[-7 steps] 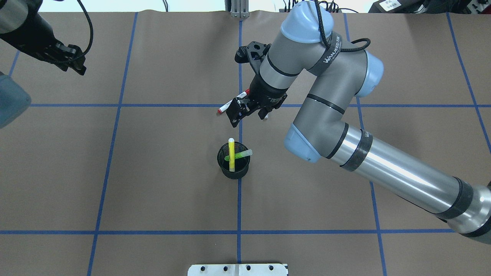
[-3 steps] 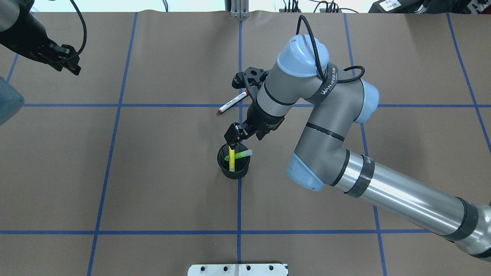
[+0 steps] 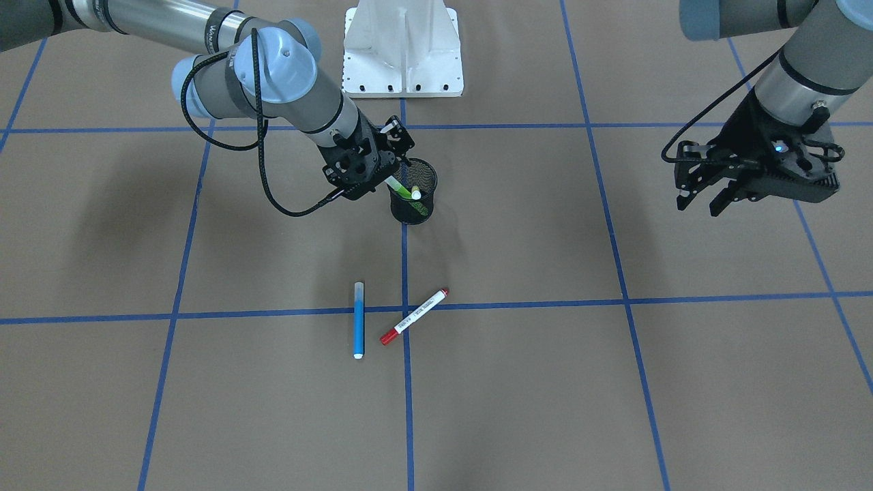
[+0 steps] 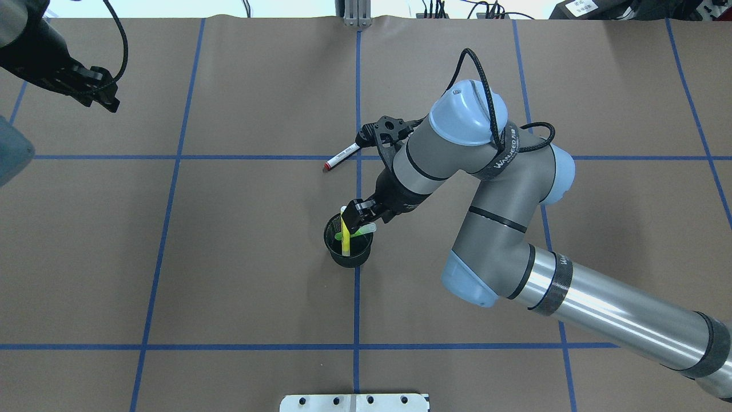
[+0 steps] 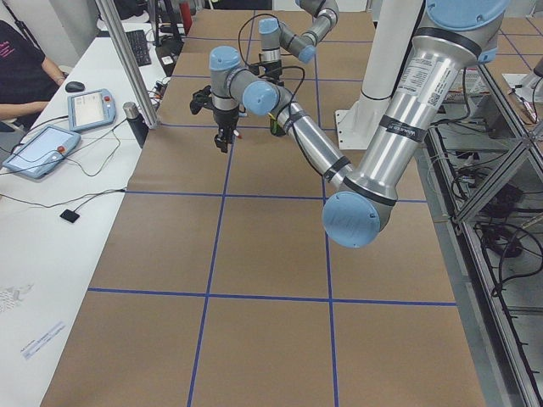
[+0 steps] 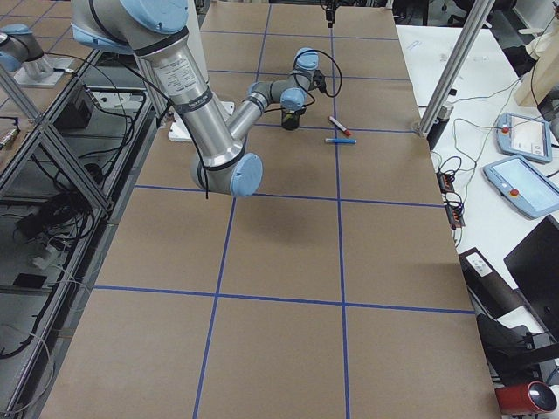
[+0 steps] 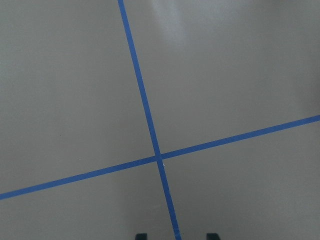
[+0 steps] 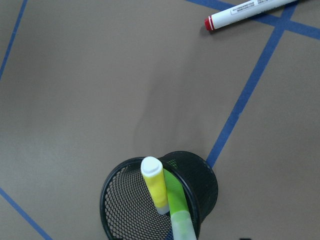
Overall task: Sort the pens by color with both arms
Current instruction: 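Lower the right gripper into the cup and grasp the green marker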
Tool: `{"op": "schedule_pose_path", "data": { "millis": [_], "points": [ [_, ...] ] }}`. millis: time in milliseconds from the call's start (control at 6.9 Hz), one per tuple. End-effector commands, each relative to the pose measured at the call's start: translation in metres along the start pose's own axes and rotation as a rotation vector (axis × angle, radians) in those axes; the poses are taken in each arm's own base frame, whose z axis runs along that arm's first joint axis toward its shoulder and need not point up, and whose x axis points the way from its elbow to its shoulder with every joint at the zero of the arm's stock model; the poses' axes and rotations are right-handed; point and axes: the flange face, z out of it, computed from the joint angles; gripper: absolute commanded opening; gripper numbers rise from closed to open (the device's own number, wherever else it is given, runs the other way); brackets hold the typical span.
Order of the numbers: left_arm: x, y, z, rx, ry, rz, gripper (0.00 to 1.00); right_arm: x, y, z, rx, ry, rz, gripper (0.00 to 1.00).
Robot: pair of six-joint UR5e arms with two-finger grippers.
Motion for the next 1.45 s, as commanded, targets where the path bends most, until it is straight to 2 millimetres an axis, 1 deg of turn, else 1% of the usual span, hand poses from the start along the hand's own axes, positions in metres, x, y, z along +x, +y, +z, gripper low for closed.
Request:
{"op": "schedule_pose_path", "data": {
  "millis": [0, 145, 290, 435, 580, 870, 1160, 1305],
  "points": [
    [-0.0002, 0.0007, -0.0003, 0.0, 0.0, 0.0, 0.5, -0.0006, -0.0016, 0.0026, 0.002, 0.005, 0.017, 0.7],
    [0.0001, 0.001, -0.0008, 0.0, 0.0, 0.0, 0.5, 0.003, -0.0025, 0.0066, -0.004, 0.012, 0.025, 0.66],
    [0.0001, 0.001, -0.0008, 0.0, 0.0, 0.0, 0.5, 0.0053, -0.0036, 0.0097, -0.008, 0.016, 0.031, 0.64],
    [0.0001, 0.001, -0.0008, 0.0, 0.0, 0.0, 0.5, 0.0052, -0.0036, 0.0096, -0.007, 0.016, 0.048, 0.58],
    [0.0005, 0.0012, -0.0014, 0.001, 0.001, 0.001, 0.5, 0.0052, -0.0036, 0.0096, -0.007, 0.016, 0.05, 0.5],
    [0.0005, 0.0012, -0.0014, 0.001, 0.001, 0.001, 0.5, 0.0053, -0.0036, 0.0097, -0.007, 0.017, 0.054, 0.4],
    [0.0015, 0.001, -0.0025, 0.004, 0.002, 0.0, 0.5, 0.0054, -0.0025, 0.0107, -0.01, 0.015, 0.063, 0.37],
    [0.0024, 0.0015, -0.0024, 0.003, 0.002, -0.001, 0.5, 0.0047, -0.0009, 0.0118, -0.013, 0.014, 0.068, 0.37]
  ]
}}
